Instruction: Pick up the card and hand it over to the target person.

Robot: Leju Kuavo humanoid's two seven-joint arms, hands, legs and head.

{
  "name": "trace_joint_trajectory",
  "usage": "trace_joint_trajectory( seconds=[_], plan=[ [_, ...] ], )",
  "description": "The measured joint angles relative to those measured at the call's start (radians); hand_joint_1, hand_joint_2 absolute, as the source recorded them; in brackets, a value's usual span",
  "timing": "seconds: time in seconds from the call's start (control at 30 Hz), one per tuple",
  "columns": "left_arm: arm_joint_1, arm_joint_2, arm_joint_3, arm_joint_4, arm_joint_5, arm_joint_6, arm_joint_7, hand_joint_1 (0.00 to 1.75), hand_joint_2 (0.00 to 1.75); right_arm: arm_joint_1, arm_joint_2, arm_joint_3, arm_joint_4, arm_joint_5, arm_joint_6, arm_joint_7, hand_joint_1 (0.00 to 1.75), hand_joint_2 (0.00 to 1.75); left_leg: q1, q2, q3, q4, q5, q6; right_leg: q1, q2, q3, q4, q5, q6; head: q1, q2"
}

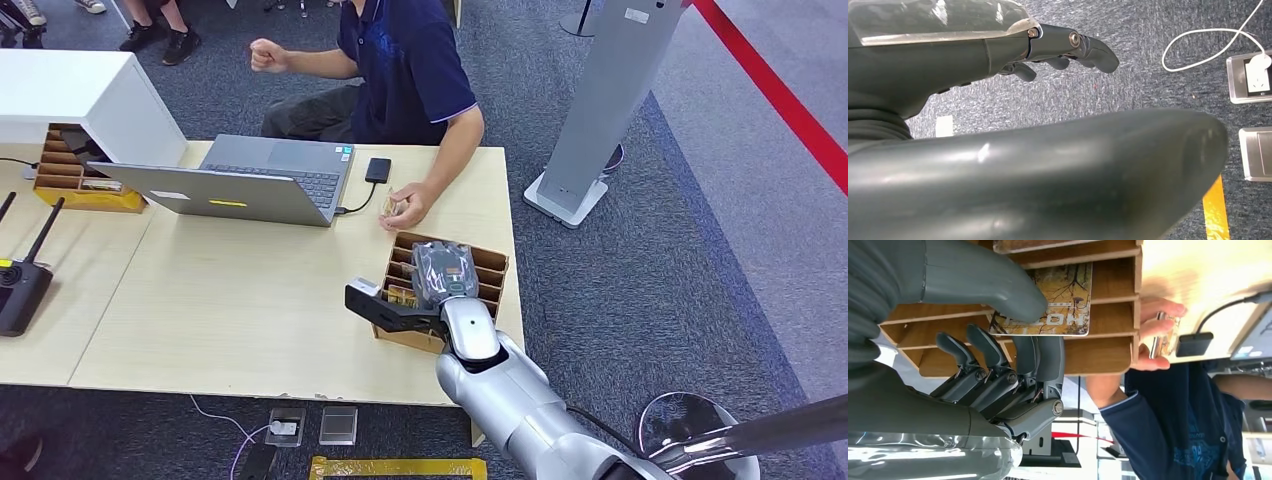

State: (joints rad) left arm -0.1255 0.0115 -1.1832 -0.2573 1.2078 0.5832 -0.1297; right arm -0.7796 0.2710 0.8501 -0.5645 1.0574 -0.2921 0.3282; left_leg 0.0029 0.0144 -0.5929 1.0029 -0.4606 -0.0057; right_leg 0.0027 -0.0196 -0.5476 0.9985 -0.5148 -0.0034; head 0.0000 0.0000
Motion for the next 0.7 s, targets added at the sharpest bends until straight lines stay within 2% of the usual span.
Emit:
trace_joint_trajectory(
  seconds=[0.27,0.53,0.7],
  plan=[
    [0.001,-0.005,0.011,0.002,0.007,0.008,0.0,0.0,0.0,0.0,-0.052,-0.032,-0.182,-0.036,0.007,-0.004,1.6,1.75,0.0,-0.001,-0.002,0.001,0.0,0.0,0.0,-0.001,-0.001,0.001,0.0,0.0,0.0,0.0],
    [0.001,-0.007,0.014,0.002,0.009,0.009,0.0,0.0,0.0,0.007,-0.074,-0.033,-0.241,-0.033,0.021,0.01,1.56,1.75,0.0,-0.001,0.0,0.0,0.001,0.0,0.0,-0.001,0.0,0.0,0.0,0.0,0.0,0.0],
    [0.002,-0.013,0.022,0.004,0.014,0.006,-0.011,0.0,0.0,0.028,-0.142,-0.057,-0.445,-0.039,0.06,0.044,1.54,1.75,0.0,-0.002,0.001,-0.001,0.0,0.0,-0.001,-0.001,0.001,-0.001,0.0,0.001,0.0,0.0]
  ],
)
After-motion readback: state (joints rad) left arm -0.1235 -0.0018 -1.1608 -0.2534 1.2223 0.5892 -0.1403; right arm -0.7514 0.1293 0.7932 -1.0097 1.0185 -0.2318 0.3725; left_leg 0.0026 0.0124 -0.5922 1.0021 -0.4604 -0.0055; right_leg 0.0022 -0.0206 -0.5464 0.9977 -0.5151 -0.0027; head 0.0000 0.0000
